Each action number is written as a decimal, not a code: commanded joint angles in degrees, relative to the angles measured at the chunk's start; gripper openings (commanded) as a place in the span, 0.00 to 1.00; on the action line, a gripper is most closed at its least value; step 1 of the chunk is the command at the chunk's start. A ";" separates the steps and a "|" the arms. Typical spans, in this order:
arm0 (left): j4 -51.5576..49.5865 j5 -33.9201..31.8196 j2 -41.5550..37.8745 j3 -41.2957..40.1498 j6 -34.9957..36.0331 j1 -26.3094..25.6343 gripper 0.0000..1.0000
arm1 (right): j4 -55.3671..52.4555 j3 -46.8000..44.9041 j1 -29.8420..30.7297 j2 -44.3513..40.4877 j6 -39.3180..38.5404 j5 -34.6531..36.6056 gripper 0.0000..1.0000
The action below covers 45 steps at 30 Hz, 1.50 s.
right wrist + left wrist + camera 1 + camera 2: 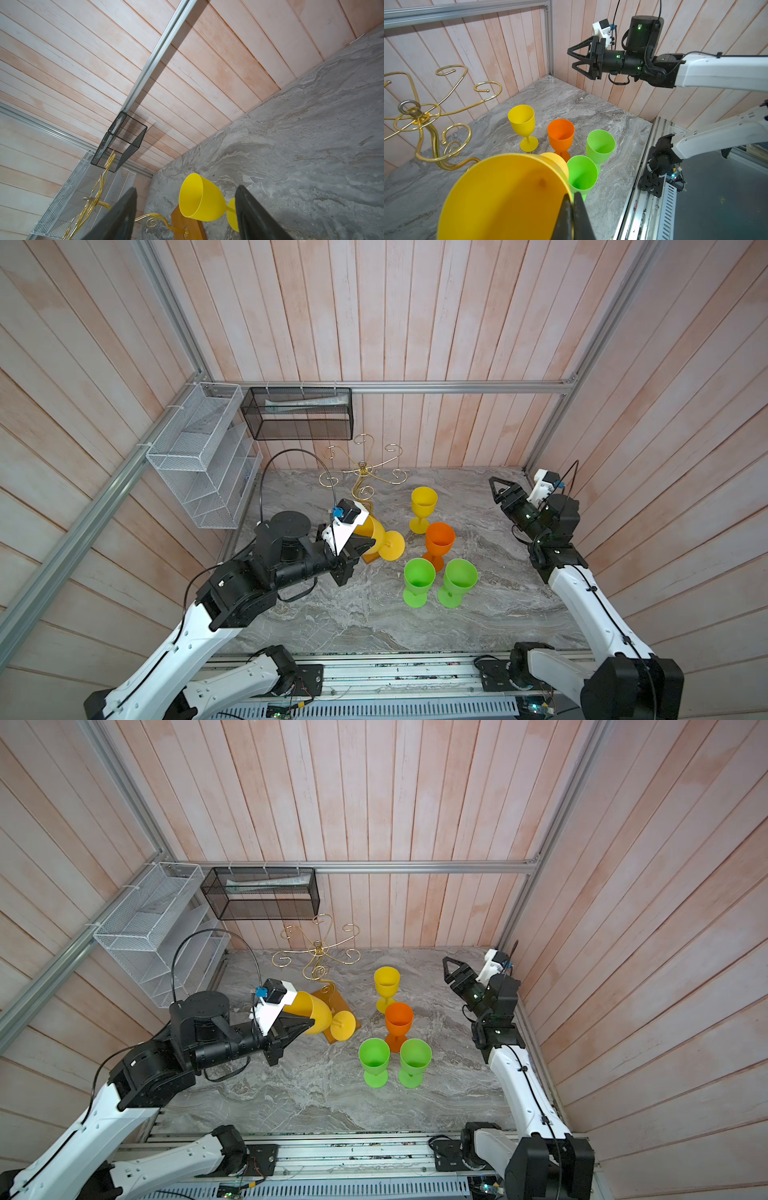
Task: Take the wine glass off the wine glass rack
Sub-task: Place the wine glass at the center of the table.
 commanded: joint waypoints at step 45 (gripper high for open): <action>9.57 -19.90 19.55 -17.32 -17.38 -12.92 0.00 | -3.42 -0.16 3.14 -0.27 -4.97 5.92 0.72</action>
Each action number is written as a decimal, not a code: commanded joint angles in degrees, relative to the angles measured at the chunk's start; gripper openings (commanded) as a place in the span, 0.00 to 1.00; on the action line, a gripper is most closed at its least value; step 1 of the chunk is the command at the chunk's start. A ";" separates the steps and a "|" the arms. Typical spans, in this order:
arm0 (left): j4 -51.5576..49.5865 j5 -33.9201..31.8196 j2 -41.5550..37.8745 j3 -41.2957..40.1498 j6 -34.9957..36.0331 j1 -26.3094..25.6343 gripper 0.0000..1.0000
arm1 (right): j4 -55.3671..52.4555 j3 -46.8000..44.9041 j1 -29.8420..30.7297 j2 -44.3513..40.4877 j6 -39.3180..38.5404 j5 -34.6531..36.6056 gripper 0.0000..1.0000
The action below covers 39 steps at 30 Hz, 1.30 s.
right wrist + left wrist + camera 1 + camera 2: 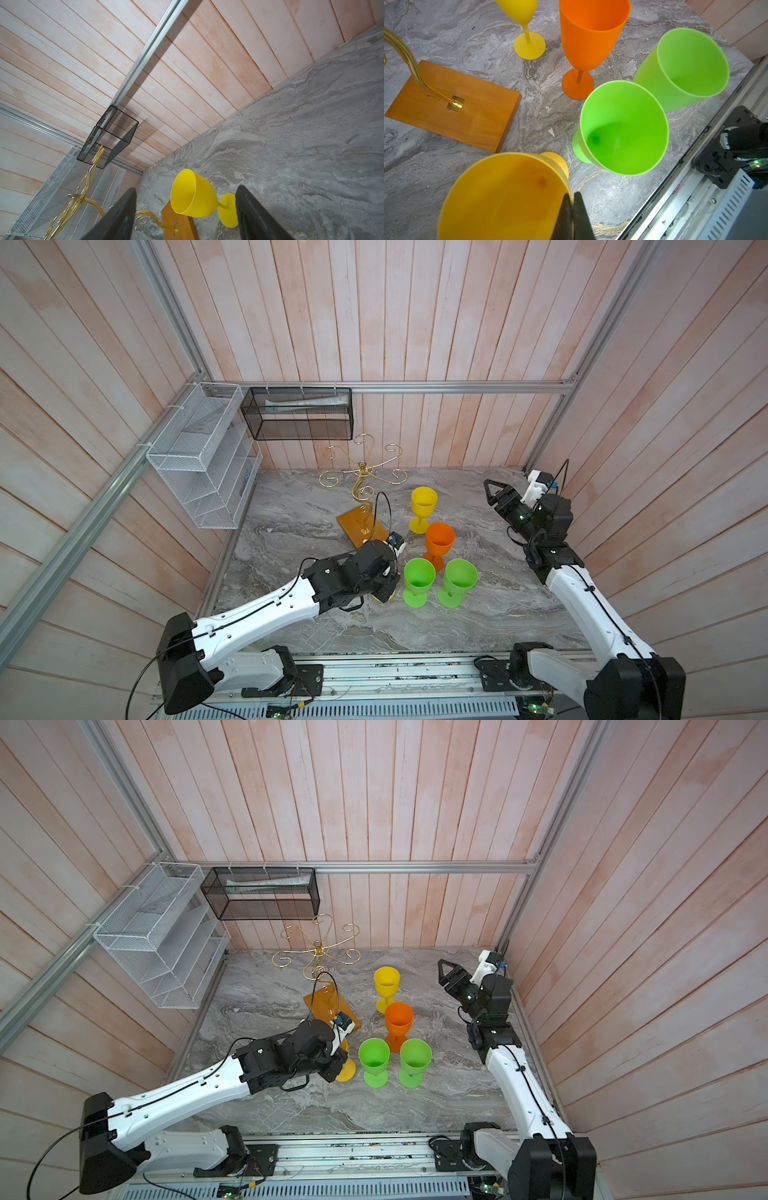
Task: Take the wine glass off the wine glass rack
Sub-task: Place the wine glass at the center of the table.
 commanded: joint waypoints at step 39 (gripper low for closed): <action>10.41 -4.84 -24.71 -5.87 3.83 -3.68 1.00 | -1.80 -2.67 0.35 -5.78 -13.76 10.49 0.78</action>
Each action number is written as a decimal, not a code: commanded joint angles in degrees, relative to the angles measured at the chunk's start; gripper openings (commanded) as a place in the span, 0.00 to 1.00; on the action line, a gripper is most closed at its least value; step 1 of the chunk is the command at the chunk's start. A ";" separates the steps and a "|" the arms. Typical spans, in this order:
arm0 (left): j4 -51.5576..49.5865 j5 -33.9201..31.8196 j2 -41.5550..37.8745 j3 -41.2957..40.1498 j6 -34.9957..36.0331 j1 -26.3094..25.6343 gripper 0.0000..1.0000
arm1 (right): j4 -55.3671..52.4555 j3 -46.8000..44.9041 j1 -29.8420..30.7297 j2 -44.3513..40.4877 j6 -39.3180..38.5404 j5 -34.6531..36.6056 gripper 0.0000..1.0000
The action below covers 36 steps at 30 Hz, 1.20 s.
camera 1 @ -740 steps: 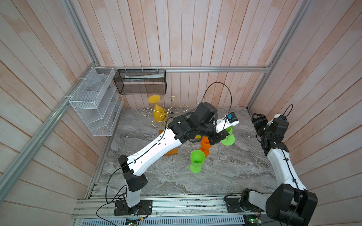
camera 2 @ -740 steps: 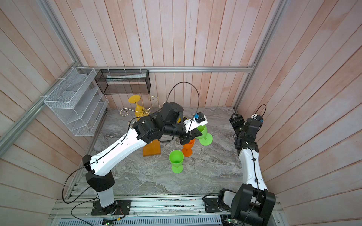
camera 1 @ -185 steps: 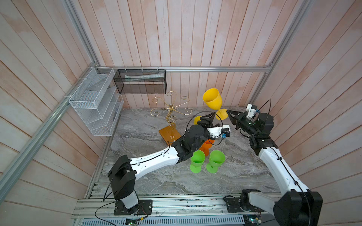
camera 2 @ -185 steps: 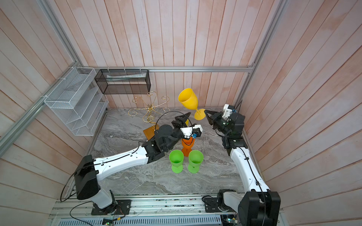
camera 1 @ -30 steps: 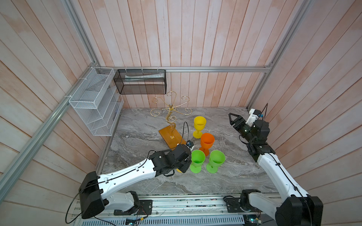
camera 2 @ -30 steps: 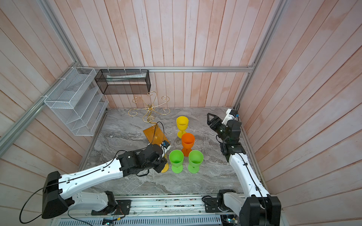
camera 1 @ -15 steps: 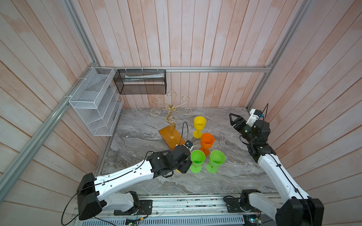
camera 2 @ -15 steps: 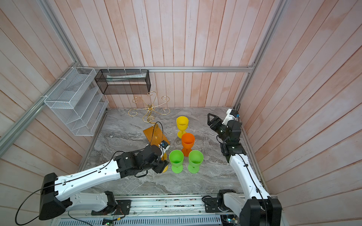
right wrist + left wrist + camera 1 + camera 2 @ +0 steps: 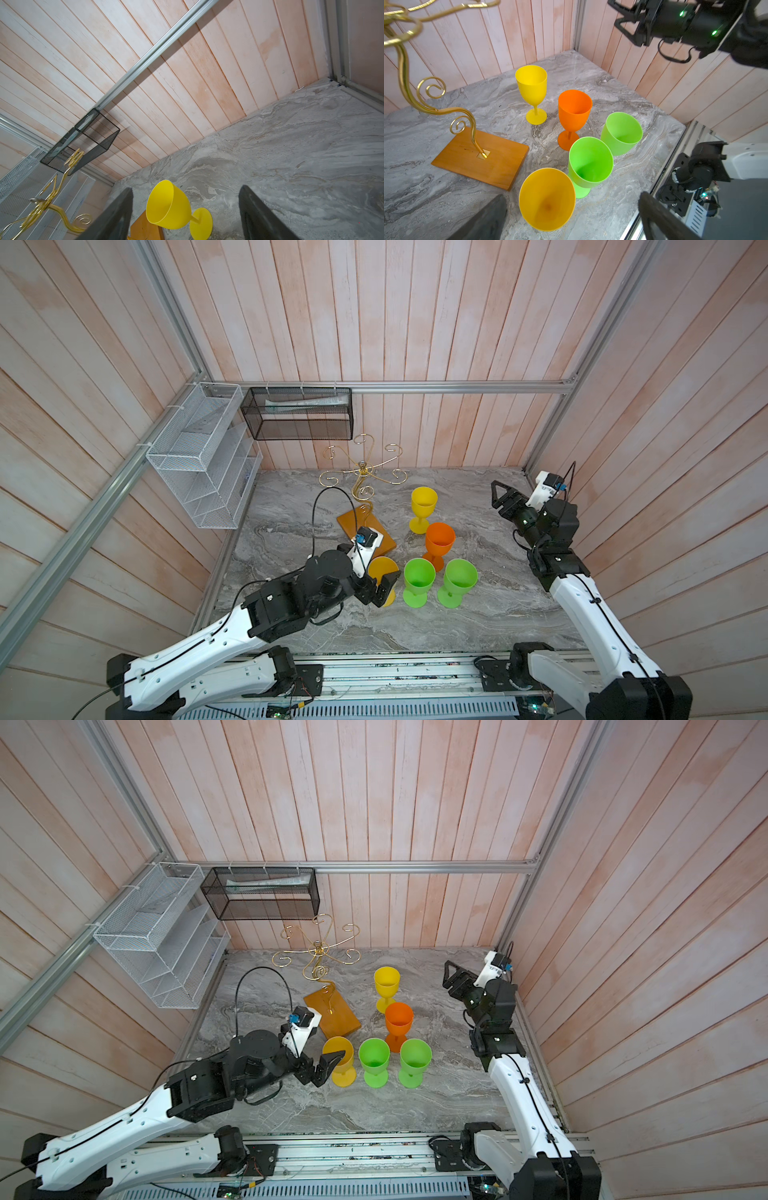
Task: Take the wine glass off the wine glass rack
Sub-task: Place the wine glass at the center of the table, then reset both arms
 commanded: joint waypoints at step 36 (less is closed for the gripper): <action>22.17 -12.56 0.18 -24.34 -16.54 48.96 1.00 | 24.38 -24.71 -2.21 7.07 -15.89 24.34 0.80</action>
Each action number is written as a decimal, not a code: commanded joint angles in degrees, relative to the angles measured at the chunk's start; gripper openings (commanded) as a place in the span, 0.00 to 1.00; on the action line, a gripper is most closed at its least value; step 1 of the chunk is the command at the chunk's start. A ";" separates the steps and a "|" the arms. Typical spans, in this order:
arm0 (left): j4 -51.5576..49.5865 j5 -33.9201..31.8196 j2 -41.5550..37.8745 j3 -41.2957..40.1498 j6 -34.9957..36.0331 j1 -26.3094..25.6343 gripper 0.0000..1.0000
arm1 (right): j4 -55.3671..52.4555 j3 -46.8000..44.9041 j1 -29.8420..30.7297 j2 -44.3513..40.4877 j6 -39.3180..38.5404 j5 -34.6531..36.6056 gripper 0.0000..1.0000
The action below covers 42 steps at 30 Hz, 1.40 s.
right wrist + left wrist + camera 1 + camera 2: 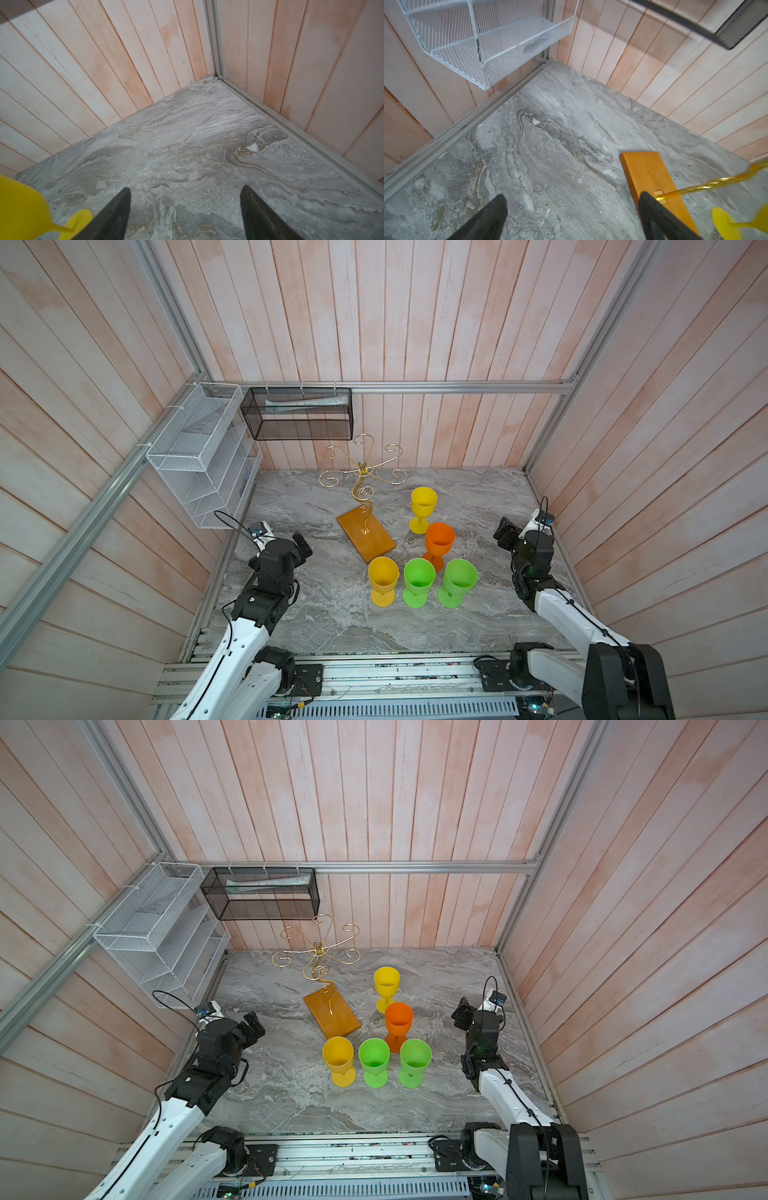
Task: Take the wine glass off the wine glass rack
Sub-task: Reset both arms
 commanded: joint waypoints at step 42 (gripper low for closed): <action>75.94 18.06 40.30 -15.38 27.90 12.34 1.00 | 42.15 -10.13 -0.73 23.42 -19.49 0.75 0.78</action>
